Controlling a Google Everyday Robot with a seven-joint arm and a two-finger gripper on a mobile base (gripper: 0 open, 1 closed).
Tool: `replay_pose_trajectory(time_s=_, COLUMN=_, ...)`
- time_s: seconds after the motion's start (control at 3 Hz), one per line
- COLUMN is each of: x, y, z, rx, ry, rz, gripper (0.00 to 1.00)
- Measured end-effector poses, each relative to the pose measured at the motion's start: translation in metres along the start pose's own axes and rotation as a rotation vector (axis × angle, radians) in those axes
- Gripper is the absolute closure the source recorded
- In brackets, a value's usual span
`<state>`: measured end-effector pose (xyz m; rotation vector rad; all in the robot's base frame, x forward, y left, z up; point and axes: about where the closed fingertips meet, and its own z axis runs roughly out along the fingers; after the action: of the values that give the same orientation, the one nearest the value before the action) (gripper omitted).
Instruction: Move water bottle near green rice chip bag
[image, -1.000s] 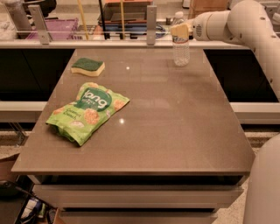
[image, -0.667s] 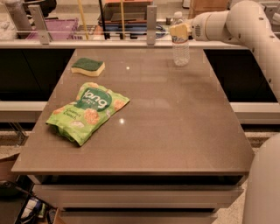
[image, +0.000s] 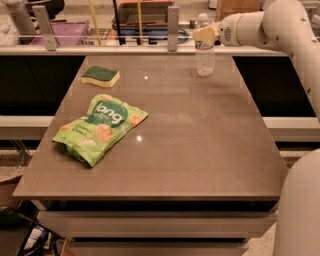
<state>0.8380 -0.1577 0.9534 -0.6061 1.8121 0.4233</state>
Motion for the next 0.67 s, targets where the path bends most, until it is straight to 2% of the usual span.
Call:
replay_pose_trajectory(time_s=0.33, x=-0.012, y=0.011, z=-0.014, rx=-0.102, ry=-0.002, rz=0.071, gripper=1.0)
replay_pose_trajectory(time_s=0.67, x=-0.024, y=0.017, z=-0.034, rx=-0.152, ry=-0.006, rz=0.103, gripper=1.0)
